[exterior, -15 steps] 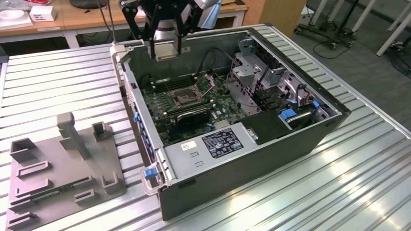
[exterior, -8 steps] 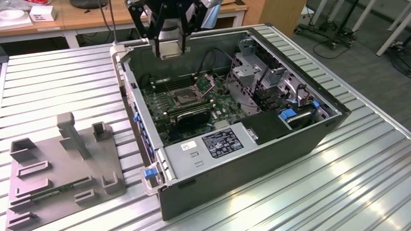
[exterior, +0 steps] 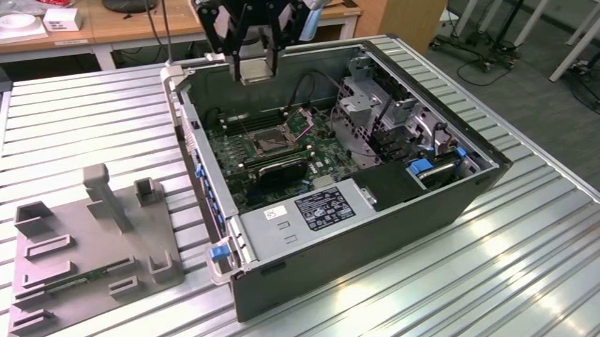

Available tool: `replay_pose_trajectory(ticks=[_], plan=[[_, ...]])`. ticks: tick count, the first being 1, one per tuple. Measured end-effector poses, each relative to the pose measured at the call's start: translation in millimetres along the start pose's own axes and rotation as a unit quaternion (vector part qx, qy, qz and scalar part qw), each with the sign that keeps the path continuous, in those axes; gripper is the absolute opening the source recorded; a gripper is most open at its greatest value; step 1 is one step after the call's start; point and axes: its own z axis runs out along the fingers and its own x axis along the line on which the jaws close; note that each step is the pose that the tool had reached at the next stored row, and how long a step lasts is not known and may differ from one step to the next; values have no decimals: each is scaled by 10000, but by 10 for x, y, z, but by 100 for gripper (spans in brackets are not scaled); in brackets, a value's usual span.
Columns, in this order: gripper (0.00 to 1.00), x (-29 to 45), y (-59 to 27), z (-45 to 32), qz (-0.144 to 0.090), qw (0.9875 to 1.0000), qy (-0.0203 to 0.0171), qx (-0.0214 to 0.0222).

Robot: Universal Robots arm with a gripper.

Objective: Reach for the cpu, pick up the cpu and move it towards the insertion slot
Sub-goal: 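Pick up the cpu and move it towards the insertion slot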

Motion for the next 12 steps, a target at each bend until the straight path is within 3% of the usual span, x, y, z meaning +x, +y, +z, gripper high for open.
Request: replay_pose_trajectory(ticks=[12], plan=[[55, -164, 53, 2, 0, 10000, 0, 1]])
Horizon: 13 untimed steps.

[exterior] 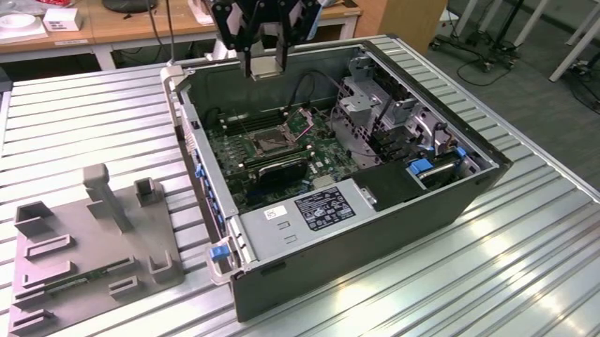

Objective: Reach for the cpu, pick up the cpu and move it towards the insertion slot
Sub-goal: 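Pick up the cpu and move it towards the insertion slot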

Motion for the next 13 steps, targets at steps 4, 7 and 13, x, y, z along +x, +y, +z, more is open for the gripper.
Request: replay_pose_trajectory(ticks=[4, 7, 13], plan=[[55, -59, 21, 1, 0, 10000, 0, -1], [55, -102, 35, 2, -1, 10000, 0, 0], [55, -173, 62, 3, 0, 10000, 0, 0]])
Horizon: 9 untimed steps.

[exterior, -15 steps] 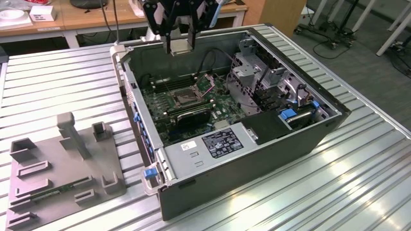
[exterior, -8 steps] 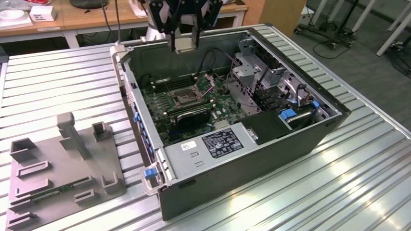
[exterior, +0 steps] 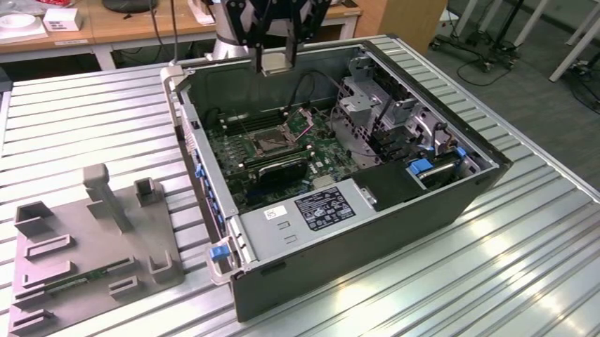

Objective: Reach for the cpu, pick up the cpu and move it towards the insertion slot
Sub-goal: 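Pick up the cpu and move it towards the insertion slot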

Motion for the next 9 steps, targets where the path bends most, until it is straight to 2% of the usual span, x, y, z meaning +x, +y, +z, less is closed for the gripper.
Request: replay_pose_trajectory(ticks=[9], plan=[[55, -16, 2, 0, 0, 10000, 0, 0]])
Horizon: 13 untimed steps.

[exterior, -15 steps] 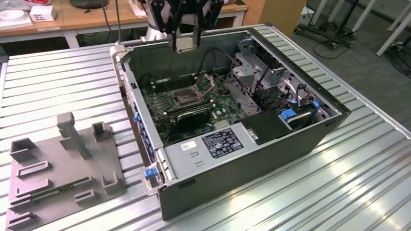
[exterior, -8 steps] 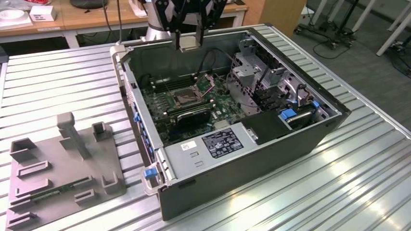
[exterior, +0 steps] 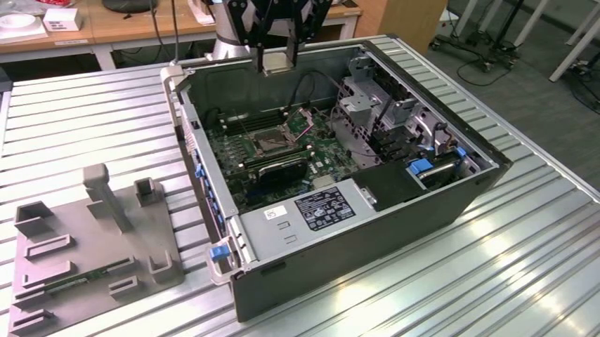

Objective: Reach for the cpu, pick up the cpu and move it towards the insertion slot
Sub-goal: 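Pick up the cpu and move it towards the insertion slot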

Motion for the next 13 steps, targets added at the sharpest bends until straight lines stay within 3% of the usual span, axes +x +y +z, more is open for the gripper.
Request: replay_pose_trajectory(ticks=[6, 13], plan=[[55, -12, 1, 0, -1, 10000, 0, 0], [55, -81, 21, 2, 0, 10000, 0, 0]])
